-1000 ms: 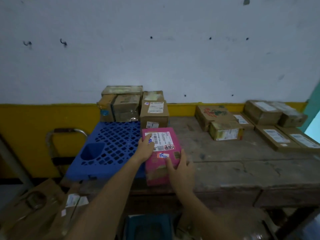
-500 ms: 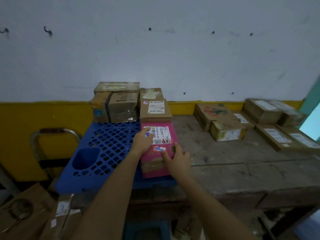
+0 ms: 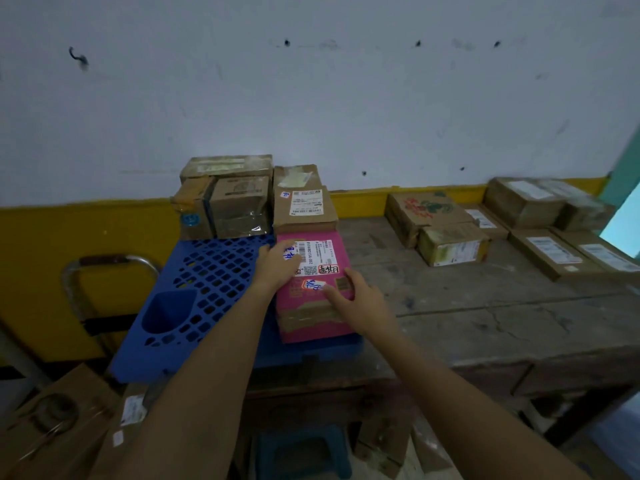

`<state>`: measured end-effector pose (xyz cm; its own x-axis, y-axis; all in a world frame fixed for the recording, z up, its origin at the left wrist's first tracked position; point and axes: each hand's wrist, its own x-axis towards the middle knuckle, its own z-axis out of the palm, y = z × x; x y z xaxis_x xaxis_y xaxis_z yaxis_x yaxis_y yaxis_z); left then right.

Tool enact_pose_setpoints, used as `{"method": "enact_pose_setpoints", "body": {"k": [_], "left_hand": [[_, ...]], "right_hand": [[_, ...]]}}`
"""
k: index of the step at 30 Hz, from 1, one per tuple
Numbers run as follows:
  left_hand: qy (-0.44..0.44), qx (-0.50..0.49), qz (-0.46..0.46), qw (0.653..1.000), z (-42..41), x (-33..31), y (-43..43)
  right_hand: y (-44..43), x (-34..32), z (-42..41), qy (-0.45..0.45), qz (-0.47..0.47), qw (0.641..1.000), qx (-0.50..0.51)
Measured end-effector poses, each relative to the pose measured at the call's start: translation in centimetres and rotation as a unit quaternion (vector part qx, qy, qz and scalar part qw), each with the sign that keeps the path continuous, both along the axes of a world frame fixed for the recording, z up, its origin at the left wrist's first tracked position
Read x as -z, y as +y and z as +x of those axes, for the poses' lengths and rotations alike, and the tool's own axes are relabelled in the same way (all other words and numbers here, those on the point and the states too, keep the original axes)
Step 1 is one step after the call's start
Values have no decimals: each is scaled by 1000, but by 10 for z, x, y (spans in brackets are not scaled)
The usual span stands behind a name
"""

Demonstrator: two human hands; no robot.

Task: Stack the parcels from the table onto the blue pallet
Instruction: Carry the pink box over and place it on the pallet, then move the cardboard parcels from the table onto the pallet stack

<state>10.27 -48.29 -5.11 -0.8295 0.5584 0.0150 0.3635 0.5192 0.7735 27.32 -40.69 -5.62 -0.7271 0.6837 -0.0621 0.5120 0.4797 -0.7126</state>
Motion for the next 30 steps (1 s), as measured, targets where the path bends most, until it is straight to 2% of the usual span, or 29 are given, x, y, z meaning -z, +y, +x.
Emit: {"method": "enact_pose_setpoints", "body": {"k": [5,10,15,19,25,30], "left_hand": [[106,-67,41,991,19,-22,17],[192,-61,65,977,61,-44,69],[168,15,56,984,109,-58,147],[137,39,54,988,154,-53,224],[109,84,31,990,208,-32,328],[98,123,19,987,219,-25,414]], "right_hand": [[36,-9,20,30,-15,999,-11],[99,-16,60,45,-26,999,-1],[182,-24,117,58,-20,998,-2],[250,-26,160,48,-3,999,16],[342,-12,222,46,-5,995,88],[419,2,245,57,-19,988,144]]}}
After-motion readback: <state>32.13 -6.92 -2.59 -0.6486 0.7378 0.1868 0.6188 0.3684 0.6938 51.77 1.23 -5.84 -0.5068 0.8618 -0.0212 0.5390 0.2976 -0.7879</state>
